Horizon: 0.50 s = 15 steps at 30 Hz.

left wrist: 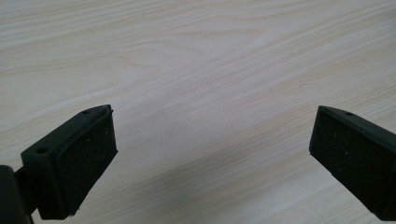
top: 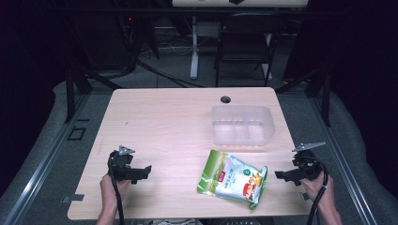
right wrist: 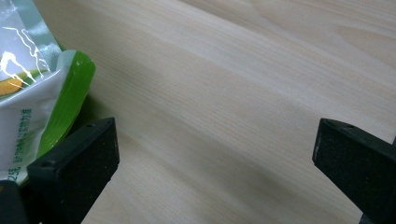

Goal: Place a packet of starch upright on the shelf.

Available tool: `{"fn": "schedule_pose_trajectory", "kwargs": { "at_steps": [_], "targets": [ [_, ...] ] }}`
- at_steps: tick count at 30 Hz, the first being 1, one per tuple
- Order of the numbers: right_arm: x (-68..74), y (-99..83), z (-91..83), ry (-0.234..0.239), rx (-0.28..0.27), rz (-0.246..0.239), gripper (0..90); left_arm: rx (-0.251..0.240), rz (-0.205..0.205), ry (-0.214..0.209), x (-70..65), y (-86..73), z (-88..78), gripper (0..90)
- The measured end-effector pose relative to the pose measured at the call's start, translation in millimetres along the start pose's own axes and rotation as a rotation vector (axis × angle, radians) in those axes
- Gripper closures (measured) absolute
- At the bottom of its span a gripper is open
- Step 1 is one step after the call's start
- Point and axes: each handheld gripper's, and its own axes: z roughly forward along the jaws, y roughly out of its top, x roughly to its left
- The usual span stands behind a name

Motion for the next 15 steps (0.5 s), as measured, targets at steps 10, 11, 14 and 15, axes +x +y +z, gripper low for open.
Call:
{"fn": "schedule_pose_trajectory", "kwargs": {
  "at_steps": [10,11,14,15],
  "targets": [
    [5.0,5.5,-7.1,0.053,0.016,-0.012,1.1,0.003,0.006,-0.021,-1.3,1.9,3.0,0.4],
    [5.0,5.5,-7.1,0.053,0.016,-0.012,1.1,0.007,0.002,-0.029,-2.3,2.0,3.1,0.4],
    [8.8,9.6,-8.9,0.063,0.031,-0.033,1.2,0.001,0.011,-0.03,-5.2,3.2,2.8,0.4],
    [9.2,11.9,-10.0,0.054,0.038,-0.043,1.4,0.007,0.02,-0.029,-5.7,3.7,3.6,0.4]
  ]
}}
